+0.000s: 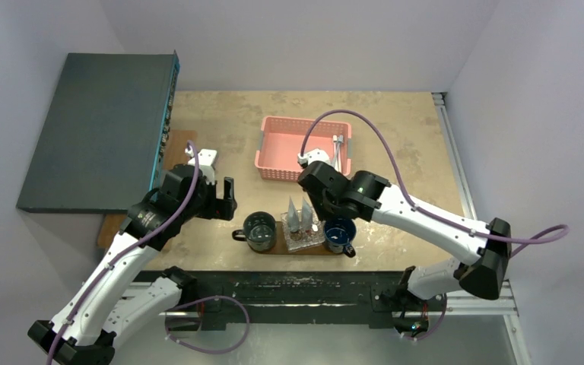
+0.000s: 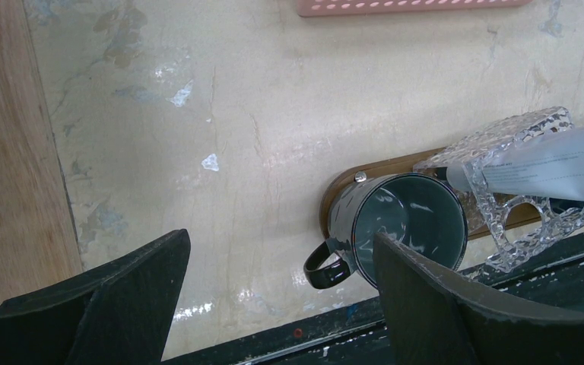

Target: Prepare toiletry sets of a toothbrush and toothpaste on the tray

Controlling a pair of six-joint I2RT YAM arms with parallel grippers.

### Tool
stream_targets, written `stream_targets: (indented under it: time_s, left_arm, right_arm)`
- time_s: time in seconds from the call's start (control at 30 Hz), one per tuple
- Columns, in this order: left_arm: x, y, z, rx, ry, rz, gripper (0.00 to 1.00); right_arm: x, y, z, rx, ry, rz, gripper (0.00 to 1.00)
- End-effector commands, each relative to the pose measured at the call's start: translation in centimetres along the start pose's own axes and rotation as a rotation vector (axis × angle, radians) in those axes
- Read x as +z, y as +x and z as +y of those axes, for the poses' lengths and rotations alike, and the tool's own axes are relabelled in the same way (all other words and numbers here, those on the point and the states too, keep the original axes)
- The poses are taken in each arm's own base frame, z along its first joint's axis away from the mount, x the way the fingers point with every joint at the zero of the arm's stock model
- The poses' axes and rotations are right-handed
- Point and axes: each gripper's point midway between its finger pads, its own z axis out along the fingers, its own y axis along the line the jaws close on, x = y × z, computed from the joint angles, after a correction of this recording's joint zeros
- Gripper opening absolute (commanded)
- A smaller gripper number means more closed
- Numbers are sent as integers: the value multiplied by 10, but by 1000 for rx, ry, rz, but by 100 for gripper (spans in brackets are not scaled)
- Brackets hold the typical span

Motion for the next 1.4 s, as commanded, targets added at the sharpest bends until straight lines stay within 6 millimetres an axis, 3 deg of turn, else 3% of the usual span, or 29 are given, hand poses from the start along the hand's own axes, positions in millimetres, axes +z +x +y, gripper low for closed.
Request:
stream_targets:
  time_s: [0.0, 0.13, 0.23, 0.37, 0.6, 1.07, 1.37]
  left_arm:
    - [-1, -7, -2, 6, 16, -31, 89]
    - [0, -6, -3, 8, 23, -25, 89]
    - [0, -6, -4, 9, 27, -25, 89]
    - [-1, -7, -5, 12, 32, -28, 89]
    - [-1, -7, -7, 11, 45, -25, 89]
    - [-2, -8, -9, 13, 54, -29, 89]
    - [0, -7, -9, 16, 55, -23, 89]
  right_arm:
    - [10, -43, -14, 45, 72, -101, 12]
    - [26, -67, -36, 119, 103, -115, 12]
    - [35, -84, -52, 153, 138, -142, 20]
    - [48, -99, -65, 158, 190, -145, 29]
    - [75, -122, -97, 212, 275, -142, 33]
    - [155, -133, -134, 315, 314, -34, 44]
    - [197, -122, -152, 354, 346, 40, 45]
